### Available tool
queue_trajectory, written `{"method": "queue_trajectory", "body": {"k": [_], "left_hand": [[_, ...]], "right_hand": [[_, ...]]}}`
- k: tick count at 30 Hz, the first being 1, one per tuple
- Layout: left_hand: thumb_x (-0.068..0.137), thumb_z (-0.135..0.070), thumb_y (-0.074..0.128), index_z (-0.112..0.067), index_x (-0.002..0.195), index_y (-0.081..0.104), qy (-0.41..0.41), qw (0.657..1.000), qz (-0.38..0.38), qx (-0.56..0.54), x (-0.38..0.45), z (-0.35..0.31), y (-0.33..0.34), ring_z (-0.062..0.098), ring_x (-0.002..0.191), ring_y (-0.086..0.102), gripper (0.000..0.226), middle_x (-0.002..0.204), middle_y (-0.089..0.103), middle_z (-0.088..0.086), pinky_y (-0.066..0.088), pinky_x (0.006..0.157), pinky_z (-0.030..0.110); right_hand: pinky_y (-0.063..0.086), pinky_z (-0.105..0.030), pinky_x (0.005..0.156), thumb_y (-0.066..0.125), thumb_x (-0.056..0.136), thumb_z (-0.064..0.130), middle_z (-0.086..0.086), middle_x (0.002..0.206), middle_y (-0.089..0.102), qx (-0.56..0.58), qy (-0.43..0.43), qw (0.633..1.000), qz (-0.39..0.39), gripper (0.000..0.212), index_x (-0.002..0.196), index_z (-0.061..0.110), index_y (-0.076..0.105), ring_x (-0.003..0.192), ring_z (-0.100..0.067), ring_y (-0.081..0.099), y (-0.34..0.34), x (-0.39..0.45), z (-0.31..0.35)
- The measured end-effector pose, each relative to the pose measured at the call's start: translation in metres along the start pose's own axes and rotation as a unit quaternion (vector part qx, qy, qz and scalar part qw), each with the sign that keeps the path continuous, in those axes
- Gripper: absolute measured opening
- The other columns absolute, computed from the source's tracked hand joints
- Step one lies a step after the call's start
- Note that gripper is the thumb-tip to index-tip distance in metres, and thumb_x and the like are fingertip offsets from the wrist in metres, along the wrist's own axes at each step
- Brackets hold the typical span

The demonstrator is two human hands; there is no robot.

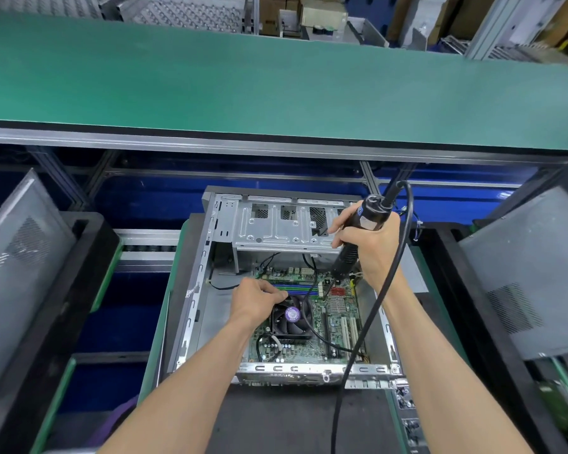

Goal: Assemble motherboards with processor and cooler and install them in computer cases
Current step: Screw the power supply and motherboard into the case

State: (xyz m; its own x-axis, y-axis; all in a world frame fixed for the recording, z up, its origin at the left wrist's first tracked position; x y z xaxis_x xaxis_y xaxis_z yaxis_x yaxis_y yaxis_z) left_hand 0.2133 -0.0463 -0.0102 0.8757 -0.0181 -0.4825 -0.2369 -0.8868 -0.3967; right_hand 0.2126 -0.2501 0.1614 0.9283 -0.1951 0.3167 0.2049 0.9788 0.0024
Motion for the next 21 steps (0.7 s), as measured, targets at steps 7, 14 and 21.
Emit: {"method": "queue_trajectory", "body": {"k": [7, 14, 21], "left_hand": [[0.082, -0.030, 0.083, -0.019, 0.076, 0.076, -0.002, 1.000, 0.002, 0.001, 0.001, 0.001, 0.001, 0.013, 0.100, 0.059, 0.015, 0.101, 0.073, -0.002, 0.046, 0.093, 0.032], [0.082, -0.030, 0.083, -0.020, 0.074, 0.075, 0.000, 1.000, 0.001, 0.008, 0.002, 0.002, 0.001, 0.013, 0.097, 0.058, 0.015, 0.089, 0.066, -0.007, 0.045, 0.089, 0.031], [0.082, -0.031, 0.083, -0.020, 0.075, 0.075, 0.006, 1.000, 0.000, 0.006, 0.005, 0.003, 0.002, 0.011, 0.097, 0.056, 0.015, 0.095, 0.066, -0.006, 0.043, 0.086, 0.029]], "right_hand": [[0.048, -0.029, 0.058, 0.057, 0.054, -0.013, -0.008, 0.063, 0.065, -0.014, 0.009, 1.000, -0.009, 0.024, 0.056, 0.010, 0.062, 0.055, -0.022, 0.057, 0.000, 0.001, 0.000], [0.045, -0.031, 0.050, 0.056, 0.056, -0.013, -0.012, 0.061, 0.063, -0.006, 0.015, 1.000, 0.001, 0.029, 0.058, 0.015, 0.064, 0.050, -0.023, 0.053, 0.010, 0.003, -0.003], [0.047, -0.029, 0.054, 0.056, 0.054, -0.012, -0.009, 0.060, 0.063, -0.027, 0.011, 1.000, -0.001, 0.026, 0.055, 0.014, 0.062, 0.056, -0.021, 0.056, 0.010, 0.004, -0.005]]}}
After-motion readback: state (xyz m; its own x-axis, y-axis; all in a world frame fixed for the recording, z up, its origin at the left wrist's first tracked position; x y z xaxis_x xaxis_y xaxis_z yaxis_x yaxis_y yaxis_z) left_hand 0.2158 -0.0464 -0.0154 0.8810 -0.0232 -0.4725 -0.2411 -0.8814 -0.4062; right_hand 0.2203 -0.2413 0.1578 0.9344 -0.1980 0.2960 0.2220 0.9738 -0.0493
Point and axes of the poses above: each hand's wrist, its own x-axis towards the middle knuckle, its own y-axis out of the palm, z = x × y, the point moved 6 cm from there along x, towards the middle knuckle
